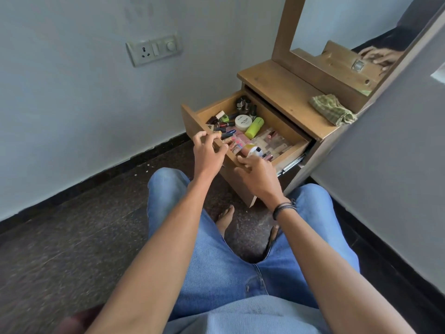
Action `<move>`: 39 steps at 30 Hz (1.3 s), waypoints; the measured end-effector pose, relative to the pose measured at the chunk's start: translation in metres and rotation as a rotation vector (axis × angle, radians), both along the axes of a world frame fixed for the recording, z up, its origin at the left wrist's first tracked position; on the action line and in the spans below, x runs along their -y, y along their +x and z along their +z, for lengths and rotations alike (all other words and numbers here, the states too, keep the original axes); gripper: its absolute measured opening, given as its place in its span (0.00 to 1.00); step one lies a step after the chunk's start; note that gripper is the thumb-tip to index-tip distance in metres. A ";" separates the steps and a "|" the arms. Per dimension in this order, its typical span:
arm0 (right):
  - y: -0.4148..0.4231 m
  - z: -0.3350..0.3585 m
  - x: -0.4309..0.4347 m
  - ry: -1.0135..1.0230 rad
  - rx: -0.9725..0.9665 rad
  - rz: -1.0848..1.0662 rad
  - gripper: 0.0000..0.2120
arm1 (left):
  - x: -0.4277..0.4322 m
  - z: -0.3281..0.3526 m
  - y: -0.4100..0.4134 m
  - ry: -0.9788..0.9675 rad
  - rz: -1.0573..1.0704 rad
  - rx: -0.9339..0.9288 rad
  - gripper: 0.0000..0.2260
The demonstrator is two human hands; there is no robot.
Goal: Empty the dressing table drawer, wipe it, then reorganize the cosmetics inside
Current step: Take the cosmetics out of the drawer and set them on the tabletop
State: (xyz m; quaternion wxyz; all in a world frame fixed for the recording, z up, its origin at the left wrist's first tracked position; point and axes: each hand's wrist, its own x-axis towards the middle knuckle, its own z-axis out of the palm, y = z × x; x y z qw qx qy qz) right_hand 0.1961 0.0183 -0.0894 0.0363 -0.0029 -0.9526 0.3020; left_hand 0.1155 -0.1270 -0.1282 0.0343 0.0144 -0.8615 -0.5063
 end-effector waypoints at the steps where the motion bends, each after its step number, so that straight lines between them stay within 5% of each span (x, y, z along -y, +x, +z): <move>1: 0.002 -0.002 -0.007 -0.072 -0.005 -0.019 0.13 | -0.002 0.000 0.000 -0.010 0.010 -0.005 0.13; 6: 0.008 -0.007 -0.041 -0.219 -0.073 -0.193 0.08 | -0.015 -0.001 -0.002 -0.174 0.065 -0.142 0.11; 11: -0.010 0.002 -0.066 -0.178 -0.095 -0.259 0.08 | -0.024 -0.003 -0.004 -0.299 0.009 -0.332 0.06; 17: -0.042 -0.003 -0.074 -0.070 -0.008 -0.208 0.13 | -0.035 0.005 -0.007 -0.424 -0.116 -0.335 0.06; 30: -0.063 -0.034 -0.095 0.086 0.001 -0.086 0.19 | -0.068 0.024 0.001 -0.919 -0.230 -0.062 0.14; 35: -0.063 -0.044 -0.097 0.182 -0.013 -0.106 0.16 | -0.081 0.031 -0.006 -0.952 -0.277 0.082 0.20; 39: -0.067 -0.044 -0.097 0.162 -0.035 -0.117 0.15 | -0.081 0.028 -0.006 -0.937 -0.268 0.083 0.17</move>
